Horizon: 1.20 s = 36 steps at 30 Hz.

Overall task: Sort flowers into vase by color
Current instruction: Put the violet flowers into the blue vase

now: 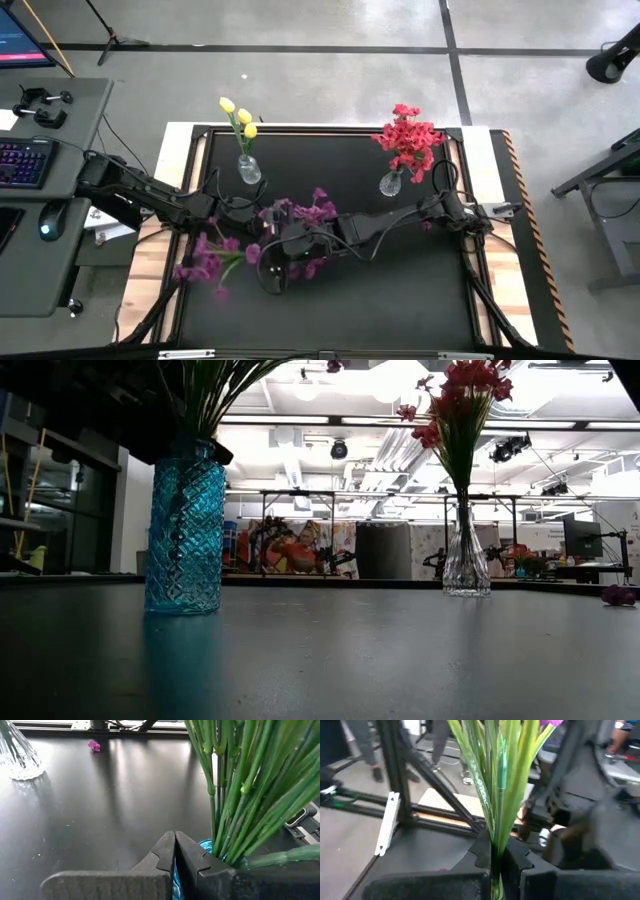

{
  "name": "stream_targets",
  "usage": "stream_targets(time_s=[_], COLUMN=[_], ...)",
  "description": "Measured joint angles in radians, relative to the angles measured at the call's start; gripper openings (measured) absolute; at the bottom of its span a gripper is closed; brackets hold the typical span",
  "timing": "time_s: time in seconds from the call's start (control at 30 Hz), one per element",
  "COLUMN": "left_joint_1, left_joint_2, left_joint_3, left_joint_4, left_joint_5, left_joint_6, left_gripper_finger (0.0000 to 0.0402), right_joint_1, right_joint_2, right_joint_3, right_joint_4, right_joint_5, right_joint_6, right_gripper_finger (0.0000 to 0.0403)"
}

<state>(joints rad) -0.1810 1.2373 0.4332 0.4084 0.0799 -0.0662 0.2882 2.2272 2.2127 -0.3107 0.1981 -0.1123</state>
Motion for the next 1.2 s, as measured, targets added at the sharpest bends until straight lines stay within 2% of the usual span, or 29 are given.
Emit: stream_targets(time_s=[0.23,0.4,0.8,0.97,1.2], left_joint_1=[0.0,0.0,0.0,0.0,0.0], left_joint_2=[0.0,0.0,0.0,0.0,0.0], left_joint_3=[0.0,0.0,0.0,0.0,0.0], left_joint_4=[0.0,0.0,0.0,0.0,0.0], left_joint_5=[0.0,0.0,0.0,0.0,-0.001], left_joint_6=[0.0,0.002,0.019,0.022,0.037], left_gripper_finger=[0.0,0.0,0.0,0.0,0.0], right_joint_1=[0.0,0.0,0.001,0.002,0.016], right_joint_2=[0.0,0.0,0.0,0.0,0.0], right_joint_3=[0.0,0.0,0.0,-0.003,-0.003], right_joint_4=[0.0,-0.007,-0.019,-0.019,-0.022], right_joint_5=[0.04,0.121,0.268,0.323,0.403], right_joint_6=[0.072,0.134,0.143,0.241,0.27], right_gripper_finger=[0.0,0.0,0.0,0.0,0.0])
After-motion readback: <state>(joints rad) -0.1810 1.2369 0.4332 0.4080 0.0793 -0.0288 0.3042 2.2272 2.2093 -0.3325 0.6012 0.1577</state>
